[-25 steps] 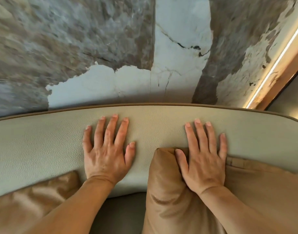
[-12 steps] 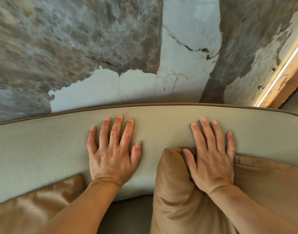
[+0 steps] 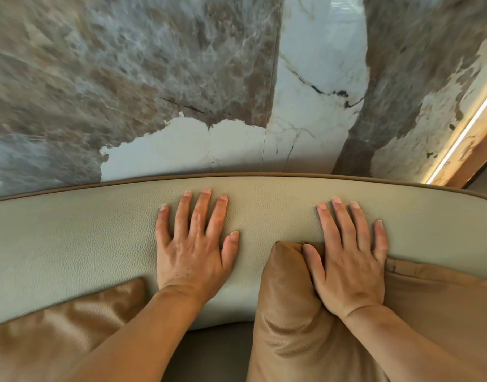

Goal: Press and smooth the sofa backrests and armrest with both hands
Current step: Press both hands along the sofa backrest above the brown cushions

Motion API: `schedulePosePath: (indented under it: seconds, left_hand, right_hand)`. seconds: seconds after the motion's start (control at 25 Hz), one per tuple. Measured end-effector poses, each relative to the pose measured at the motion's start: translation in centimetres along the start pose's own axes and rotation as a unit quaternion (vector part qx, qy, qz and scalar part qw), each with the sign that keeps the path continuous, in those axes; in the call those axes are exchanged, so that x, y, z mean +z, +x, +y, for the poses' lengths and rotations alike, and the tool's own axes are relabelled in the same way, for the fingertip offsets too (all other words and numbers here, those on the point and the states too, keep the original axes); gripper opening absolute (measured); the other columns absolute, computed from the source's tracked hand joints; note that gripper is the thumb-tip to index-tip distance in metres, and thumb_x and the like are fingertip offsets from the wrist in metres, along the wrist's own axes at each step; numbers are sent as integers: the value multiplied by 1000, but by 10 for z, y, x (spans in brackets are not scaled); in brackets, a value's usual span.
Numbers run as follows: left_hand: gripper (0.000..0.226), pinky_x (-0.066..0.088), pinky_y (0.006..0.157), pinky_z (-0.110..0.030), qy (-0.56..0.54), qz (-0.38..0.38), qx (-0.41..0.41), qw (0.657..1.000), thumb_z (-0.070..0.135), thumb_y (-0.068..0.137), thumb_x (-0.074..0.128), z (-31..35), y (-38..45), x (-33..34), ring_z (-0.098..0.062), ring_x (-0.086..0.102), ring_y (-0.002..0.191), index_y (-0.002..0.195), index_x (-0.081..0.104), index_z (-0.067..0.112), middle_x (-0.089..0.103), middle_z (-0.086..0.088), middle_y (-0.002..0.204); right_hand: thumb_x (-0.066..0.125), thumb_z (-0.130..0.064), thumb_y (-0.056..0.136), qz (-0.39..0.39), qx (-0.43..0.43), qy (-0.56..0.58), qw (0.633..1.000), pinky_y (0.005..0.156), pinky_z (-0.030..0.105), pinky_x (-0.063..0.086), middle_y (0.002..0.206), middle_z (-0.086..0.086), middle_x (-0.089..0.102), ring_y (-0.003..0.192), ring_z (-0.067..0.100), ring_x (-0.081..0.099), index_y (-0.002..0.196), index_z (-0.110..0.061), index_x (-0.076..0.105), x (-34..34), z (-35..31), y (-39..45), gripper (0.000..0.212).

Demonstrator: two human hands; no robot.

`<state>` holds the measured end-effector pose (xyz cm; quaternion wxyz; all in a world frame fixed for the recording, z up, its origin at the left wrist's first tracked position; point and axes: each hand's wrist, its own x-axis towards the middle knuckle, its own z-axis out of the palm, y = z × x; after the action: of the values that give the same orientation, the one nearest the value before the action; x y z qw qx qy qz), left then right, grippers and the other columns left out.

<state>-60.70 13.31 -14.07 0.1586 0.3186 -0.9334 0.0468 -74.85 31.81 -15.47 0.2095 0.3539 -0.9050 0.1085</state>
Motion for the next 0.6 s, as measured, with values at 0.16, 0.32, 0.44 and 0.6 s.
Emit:
schedulePosePath:
  seconds: [0.16,0.32,0.44,0.6]
  left_hand:
    - [66,3,119,-52,25,-33,-16,999,56,94,7,3,-4,-8,-26,13,148,153,14,28,23,-1,160]
    - [65,-11,119,-43,-8,-78,-10,997,59,88,-13,-1,-7,-23,-19,-17,148,148,-20,34,-13,6,162]
    - [63,-13,118,-38,-24,-150,-7,988,59,90,-1,-3,-28,-40,-14,-26,144,142,-27,35,-26,9,158]
    - [66,-5,119,-43,-48,-256,-32,965,62,94,12,-16,-47,-75,-15,-16,147,151,-11,37,-17,10,161]
  right_hand:
    - [25,-57,92,-23,3,5,1000,116,55,11,155,6,33,144,28,24,149,-22,31,-4,-1,-1,67]
    - [6,-64,90,-98,10,-6,995,118,49,-5,163,-2,10,149,22,2,153,-30,9,-16,-2,-1,71]
    - [0,-66,87,-181,8,8,983,118,48,-9,162,-4,-9,147,19,-13,152,-33,-8,-31,1,8,73]
    - [20,-60,95,-287,21,32,957,118,51,6,163,-1,4,148,24,2,153,-27,8,-76,-7,22,68]
